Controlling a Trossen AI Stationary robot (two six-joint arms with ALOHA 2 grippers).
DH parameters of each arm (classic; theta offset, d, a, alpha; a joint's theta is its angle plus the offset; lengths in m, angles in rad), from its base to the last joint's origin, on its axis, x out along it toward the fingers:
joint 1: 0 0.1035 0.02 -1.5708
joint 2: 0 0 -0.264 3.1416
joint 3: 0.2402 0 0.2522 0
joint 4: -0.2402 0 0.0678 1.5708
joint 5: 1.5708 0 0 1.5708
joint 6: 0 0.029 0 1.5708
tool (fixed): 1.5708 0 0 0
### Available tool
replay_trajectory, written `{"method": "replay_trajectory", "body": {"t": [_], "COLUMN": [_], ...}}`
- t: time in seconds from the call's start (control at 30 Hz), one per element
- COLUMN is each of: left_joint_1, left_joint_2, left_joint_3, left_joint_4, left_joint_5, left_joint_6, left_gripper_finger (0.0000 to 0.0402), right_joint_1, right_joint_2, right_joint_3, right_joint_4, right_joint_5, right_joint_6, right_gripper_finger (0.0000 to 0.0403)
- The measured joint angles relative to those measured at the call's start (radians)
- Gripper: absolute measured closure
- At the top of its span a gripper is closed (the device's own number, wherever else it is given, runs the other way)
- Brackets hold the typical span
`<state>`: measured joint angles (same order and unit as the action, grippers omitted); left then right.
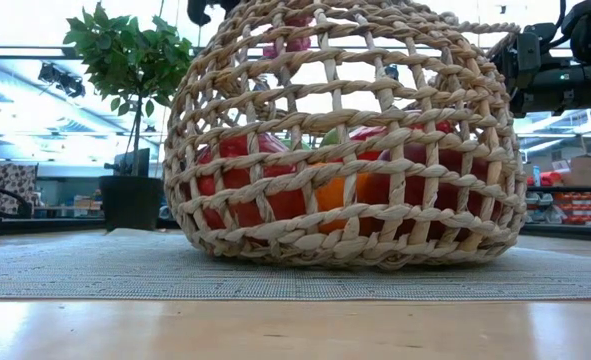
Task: Build produce basket
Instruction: Put the violet grapes into the brown basket
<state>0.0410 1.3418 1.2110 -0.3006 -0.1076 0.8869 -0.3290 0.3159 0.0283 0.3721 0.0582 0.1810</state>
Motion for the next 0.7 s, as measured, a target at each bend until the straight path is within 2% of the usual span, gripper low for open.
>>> {"method": "replay_trajectory", "body": {"t": [0.17,0.5,0.57,0.63,0.7], "left_joint_1": [-0.005,-0.066,-0.079,-0.085,-0.064], "left_joint_2": [0.000,0.000,0.000,0.000,0.000], "left_joint_3": [0.000,0.000,0.000,0.000,0.000], "left_joint_4": [-0.011,-0.012,-0.010,-0.005,0.004], "left_joint_5": [0.002,0.000,0.001,0.021,0.133], "left_joint_6": [0.226,0.548,0.561,0.496,0.373], "left_gripper_finger": [0.0267,0.0267,0.0267,0.0267,0.0267], "right_joint_1": [0.000,0.000,0.000,0.000,0.000], "right_joint_2": [0.000,0.000,0.000,0.000,0.000], "right_joint_3": [0.000,0.000,0.000,0.000,0.000], "right_joint_4": [0.000,0.000,0.000,0.000,0.000], "right_joint_5": [0.000,0.000,0.000,0.000,0.000], "right_joint_6": [0.000,0.000,0.000,0.000,0.000], "right_gripper_finger": [0.0009,0.0009,0.0009,0.0009,0.0009]}}
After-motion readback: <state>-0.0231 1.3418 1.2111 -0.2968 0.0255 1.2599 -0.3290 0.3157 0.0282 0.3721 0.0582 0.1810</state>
